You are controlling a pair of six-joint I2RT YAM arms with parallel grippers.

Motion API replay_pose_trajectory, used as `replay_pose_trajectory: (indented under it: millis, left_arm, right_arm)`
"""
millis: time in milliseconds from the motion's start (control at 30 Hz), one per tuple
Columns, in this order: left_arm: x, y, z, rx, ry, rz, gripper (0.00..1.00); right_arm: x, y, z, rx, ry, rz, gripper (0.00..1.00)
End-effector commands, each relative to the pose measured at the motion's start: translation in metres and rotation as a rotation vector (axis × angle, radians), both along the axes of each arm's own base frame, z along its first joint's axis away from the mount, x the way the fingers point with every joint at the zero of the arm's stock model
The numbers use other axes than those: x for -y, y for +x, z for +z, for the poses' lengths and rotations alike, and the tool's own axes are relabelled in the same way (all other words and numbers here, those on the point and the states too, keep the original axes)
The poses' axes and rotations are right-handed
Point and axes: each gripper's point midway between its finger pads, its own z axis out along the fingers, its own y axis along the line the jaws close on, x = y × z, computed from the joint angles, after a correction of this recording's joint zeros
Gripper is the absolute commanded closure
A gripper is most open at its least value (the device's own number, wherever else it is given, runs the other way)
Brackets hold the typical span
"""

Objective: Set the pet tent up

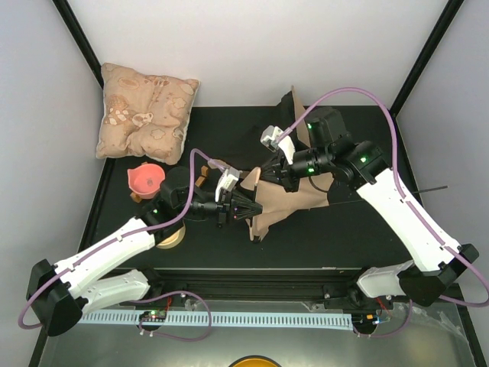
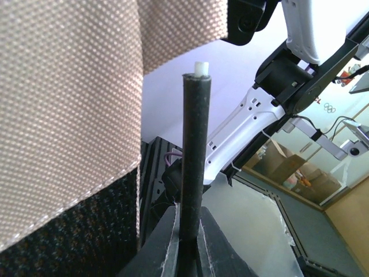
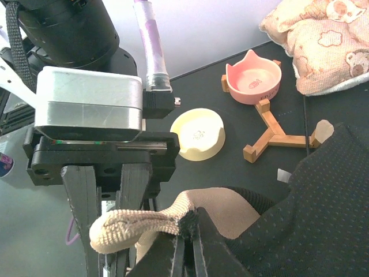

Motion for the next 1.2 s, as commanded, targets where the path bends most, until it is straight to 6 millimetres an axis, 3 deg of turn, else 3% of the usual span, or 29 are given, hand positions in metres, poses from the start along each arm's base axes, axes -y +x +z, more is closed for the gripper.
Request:
replay_pose_trajectory:
  millis: [0,1167]
  left_arm:
    - [-0.008,-0.025,-0.099,-0.402,0.301,-0.048,0.98]
    - [-0.004,-0.022,-0.064,-0.333,0.251,-0.069,0.98]
  right_arm:
    - [0.001,-0.01,0.097,0.322,0.267,0.054,0.99]
    - [0.002,-0.016,0.053,0.401,0.117,0.118,0.99]
